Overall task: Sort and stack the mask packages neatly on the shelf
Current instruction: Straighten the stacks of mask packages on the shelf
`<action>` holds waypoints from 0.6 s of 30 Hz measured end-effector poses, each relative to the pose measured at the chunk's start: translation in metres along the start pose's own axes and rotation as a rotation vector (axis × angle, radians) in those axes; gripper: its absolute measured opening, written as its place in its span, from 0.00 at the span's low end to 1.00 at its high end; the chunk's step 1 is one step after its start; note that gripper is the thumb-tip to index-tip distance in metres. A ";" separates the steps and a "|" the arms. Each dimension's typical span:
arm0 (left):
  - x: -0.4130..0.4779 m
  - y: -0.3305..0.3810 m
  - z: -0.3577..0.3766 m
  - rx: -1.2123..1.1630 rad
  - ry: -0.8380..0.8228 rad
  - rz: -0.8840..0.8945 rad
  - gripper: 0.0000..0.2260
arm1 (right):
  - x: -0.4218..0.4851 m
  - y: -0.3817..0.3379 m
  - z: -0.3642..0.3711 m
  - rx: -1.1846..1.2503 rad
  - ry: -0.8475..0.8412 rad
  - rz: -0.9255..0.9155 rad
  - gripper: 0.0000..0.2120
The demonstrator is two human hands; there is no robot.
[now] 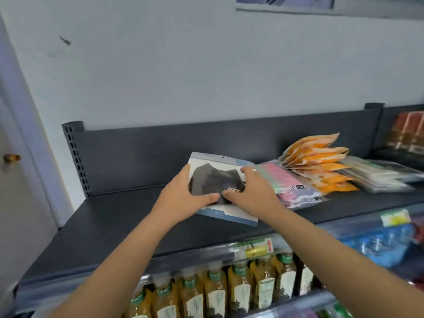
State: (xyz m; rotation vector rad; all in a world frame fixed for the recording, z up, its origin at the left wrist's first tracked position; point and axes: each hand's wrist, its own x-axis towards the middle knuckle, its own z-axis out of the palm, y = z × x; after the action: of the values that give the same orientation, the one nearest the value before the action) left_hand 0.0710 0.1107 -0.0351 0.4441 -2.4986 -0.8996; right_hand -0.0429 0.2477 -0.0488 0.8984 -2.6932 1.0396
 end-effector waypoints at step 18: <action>0.018 0.270 0.268 0.180 -0.421 0.416 0.51 | -0.092 0.280 -0.257 -0.250 0.253 0.257 0.22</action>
State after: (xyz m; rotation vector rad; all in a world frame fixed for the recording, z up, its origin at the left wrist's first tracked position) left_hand -0.1198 0.4407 -0.0360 -0.2386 -2.9052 -0.6525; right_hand -0.1524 0.6230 -0.0439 0.3591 -2.6847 0.7695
